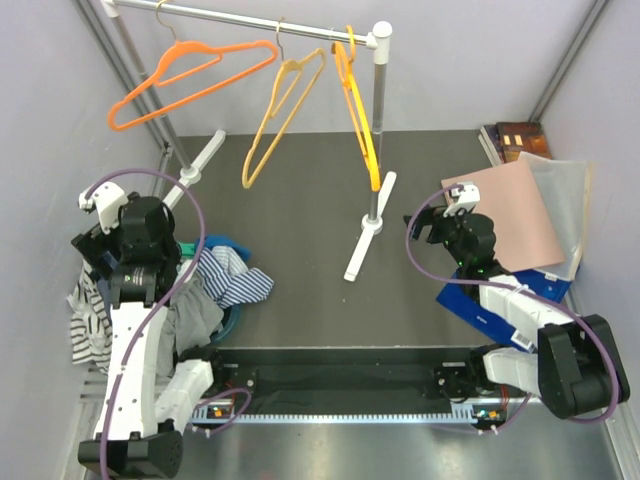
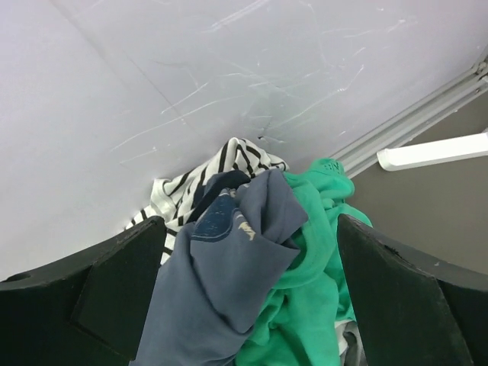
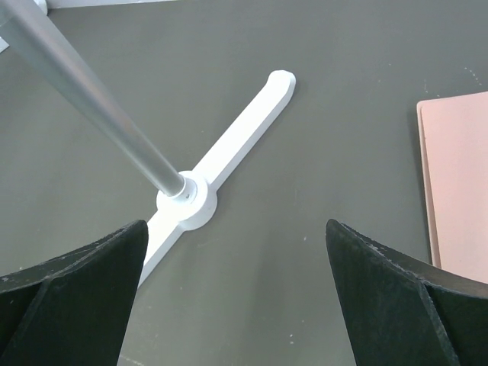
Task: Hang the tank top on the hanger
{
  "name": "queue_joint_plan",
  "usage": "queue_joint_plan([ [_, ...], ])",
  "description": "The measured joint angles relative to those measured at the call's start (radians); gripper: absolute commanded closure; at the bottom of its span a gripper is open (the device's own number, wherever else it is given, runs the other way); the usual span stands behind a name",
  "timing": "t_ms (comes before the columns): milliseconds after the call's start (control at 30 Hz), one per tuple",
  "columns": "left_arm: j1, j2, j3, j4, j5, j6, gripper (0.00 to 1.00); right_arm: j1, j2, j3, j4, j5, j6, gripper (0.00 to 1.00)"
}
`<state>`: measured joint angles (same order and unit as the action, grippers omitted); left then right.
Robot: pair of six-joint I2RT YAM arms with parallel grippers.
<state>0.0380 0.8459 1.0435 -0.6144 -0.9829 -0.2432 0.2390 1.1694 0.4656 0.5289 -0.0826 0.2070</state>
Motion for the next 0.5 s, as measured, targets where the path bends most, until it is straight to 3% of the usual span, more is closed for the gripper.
queue_joint_plan([
  [267, 0.018, -0.005, -0.027, -0.023, 0.029, -0.011, 0.13, 0.000, 0.003, 0.000, -0.001, -0.018, 0.000, 0.00],
  [367, 0.068, 0.029, -0.043, -0.034, 0.091, -0.028, 0.16, 0.000, 0.003, 0.000, -0.001, -0.021, 0.000, 0.00],
  [500, 0.152, 0.045, -0.061, -0.045, 0.159, -0.051, 0.27, 0.000, 0.005, 0.000, -0.002, -0.024, 0.000, 0.00],
])
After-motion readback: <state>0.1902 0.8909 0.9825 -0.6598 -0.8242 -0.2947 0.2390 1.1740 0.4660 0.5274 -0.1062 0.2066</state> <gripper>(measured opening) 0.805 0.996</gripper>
